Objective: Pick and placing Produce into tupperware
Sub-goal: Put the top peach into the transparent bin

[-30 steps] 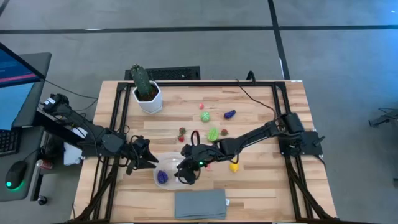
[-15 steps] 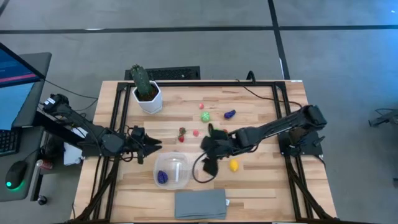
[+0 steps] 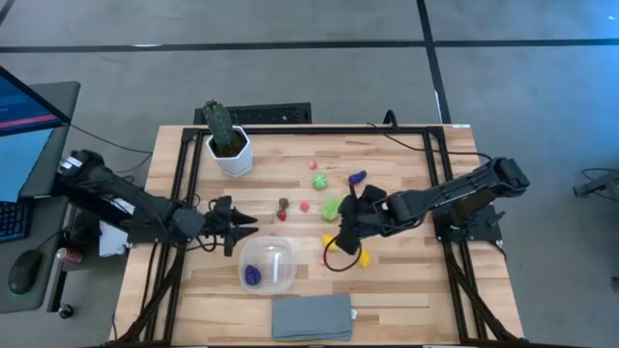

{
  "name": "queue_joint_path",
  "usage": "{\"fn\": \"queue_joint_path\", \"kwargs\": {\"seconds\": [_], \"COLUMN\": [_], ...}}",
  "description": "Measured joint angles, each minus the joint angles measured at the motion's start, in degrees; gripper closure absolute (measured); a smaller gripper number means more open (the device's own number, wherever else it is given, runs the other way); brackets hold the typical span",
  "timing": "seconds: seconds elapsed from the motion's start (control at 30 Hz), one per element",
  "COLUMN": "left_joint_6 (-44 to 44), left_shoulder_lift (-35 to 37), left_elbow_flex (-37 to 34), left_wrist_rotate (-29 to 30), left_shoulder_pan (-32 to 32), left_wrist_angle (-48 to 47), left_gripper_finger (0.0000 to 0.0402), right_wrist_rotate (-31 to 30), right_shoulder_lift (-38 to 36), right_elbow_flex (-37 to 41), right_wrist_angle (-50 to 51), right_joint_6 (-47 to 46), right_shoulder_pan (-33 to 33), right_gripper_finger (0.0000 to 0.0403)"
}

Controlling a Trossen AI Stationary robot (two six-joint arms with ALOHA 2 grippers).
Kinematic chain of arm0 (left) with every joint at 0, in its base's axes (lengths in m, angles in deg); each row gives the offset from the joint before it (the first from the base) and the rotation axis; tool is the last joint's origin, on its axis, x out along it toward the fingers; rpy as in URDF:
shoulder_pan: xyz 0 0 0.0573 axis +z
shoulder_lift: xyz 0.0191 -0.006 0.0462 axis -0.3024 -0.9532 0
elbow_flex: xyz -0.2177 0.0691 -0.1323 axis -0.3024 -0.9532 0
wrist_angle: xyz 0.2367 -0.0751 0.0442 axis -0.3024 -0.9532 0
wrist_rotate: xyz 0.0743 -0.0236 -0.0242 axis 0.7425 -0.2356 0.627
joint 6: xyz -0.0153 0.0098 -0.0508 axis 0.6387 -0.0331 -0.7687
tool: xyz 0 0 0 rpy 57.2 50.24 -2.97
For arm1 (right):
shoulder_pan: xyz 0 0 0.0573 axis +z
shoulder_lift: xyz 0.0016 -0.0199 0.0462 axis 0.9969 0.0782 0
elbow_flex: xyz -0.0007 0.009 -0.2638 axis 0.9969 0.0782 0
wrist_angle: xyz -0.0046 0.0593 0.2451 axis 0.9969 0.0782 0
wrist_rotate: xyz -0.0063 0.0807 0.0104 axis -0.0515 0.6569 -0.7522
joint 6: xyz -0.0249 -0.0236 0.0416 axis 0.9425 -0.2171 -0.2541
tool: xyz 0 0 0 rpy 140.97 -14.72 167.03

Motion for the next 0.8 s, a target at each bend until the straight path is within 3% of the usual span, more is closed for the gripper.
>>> {"fn": "queue_joint_path", "kwargs": {"seconds": [0.13,0.23,0.37,0.5,0.63,0.8], "left_joint_6": [11.85,21.2,26.22,27.13,31.52,36.56], "left_shoulder_lift": [-2.0,-2.24,-1.58,-1.94,-4.33,-9.13], "left_elbow_flex": [1.65,2.47,4.13,9.09,15.42,21.51], "left_wrist_rotate": [-4.7,-4.1,-1.79,-2.35,-8.24,-10.34], "left_shoulder_pan": [2.72,4.29,6.99,10.41,13.77,17.17], "left_wrist_angle": [0.55,0.48,-1.1,-12.05,-24.37,-31.23], "left_gripper_finger": [0.0253,0.0253,0.0253,0.0253,0.0253,0.0253], "right_wrist_rotate": [-0.9,-2.76,-4.25,-6.44,-10.07,-15.03], "right_shoulder_lift": [-2.2,-3.65,-5.5,-6.63,-6.63,-6.6], "right_elbow_flex": [2.38,3.86,5.88,7.32,7.46,7.46], "right_wrist_angle": [0.01,-0.03,-0.07,-0.02,0.37,0.58], "right_joint_6": [-4.91,-9.13,-16.01,-23.24,-28.36,-33.62], "right_shoulder_pan": [0.55,1.5,3.75,7.39,11.55,15.43], "right_gripper_finger": [0.0132,0.0132,0.0132,0.0132,0.0132,0.0132]}}
